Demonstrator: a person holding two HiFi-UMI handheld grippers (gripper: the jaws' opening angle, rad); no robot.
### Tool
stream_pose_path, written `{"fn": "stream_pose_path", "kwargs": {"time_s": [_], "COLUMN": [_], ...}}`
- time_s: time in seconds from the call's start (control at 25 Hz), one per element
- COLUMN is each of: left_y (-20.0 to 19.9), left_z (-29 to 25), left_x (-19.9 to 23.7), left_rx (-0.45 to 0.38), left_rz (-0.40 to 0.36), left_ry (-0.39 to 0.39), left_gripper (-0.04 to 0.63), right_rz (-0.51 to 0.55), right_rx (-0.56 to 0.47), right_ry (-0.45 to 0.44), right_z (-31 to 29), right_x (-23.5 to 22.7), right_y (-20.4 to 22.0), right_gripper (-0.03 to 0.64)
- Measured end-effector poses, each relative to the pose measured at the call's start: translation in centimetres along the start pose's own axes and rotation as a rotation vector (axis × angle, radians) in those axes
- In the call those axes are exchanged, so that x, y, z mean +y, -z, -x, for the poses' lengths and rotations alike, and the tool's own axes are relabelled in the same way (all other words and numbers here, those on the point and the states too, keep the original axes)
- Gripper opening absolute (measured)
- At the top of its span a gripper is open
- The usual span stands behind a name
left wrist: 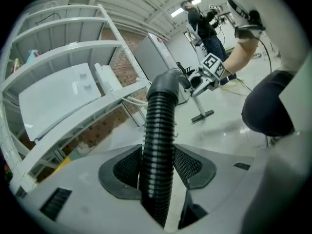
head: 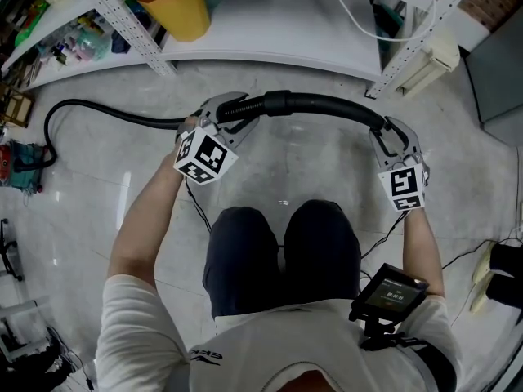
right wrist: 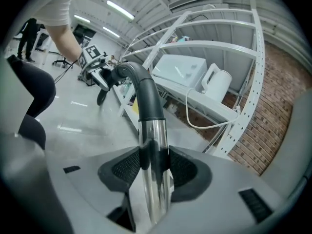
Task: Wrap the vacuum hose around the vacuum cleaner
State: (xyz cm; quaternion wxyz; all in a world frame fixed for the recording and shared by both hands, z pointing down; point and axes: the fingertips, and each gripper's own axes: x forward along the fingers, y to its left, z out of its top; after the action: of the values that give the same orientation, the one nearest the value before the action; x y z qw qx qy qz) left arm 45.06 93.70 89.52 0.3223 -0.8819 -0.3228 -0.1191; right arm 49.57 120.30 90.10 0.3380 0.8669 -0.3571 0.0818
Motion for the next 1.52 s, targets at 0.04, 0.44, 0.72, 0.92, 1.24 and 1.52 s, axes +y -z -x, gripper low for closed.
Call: {"fn": "stream_pose_path", "kwargs": {"time_s": [0.04, 0.44, 0.72, 0.92, 1.24, 1.52], "left_y": [0.3, 2.0, 1.0, 0.6, -2.6, -10.0], "left_z": [0.1, 0.9, 1.9, 2.0, 4.0, 10.4], "left_x": [0.4, 1.5, 2.1, 1.9, 3.0, 5.4], "left_rx": [0.005, 0.052, 0.042, 0.038, 0.004, -0.005], "left_rz": [-0.006, 0.011, 0.039, 0.064, 0.092, 0.137], "left_ry": [-0.014, -0.066, -0.076, -0.071, -0.1, -0.105], "left_gripper": [0.172, 0.175, 0.175, 0.175, 0.175, 0.173], "right_rz": [-0.011, -0.047, -0.056, -0.049, -0.074, -0.124], "right_rx": [0.0, -0.023, -0.023, -0.007, 0.028, 0.072], "right_ry": [0.006, 0.012, 0.031, 0.068, 0.065, 0.031], "right_z": [0.1, 0.0, -0.6, -1.2, -0.2, 4.7], "right_x": [-0.2, -0.5, -1.0, -1.7, -2.6, -4.4], "right_y": [0.1, -0.7, -1.2, -1.1, -3.3, -10.0], "right_gripper": [0.173, 0.173, 0.173, 0.173, 0.172, 0.172]}}
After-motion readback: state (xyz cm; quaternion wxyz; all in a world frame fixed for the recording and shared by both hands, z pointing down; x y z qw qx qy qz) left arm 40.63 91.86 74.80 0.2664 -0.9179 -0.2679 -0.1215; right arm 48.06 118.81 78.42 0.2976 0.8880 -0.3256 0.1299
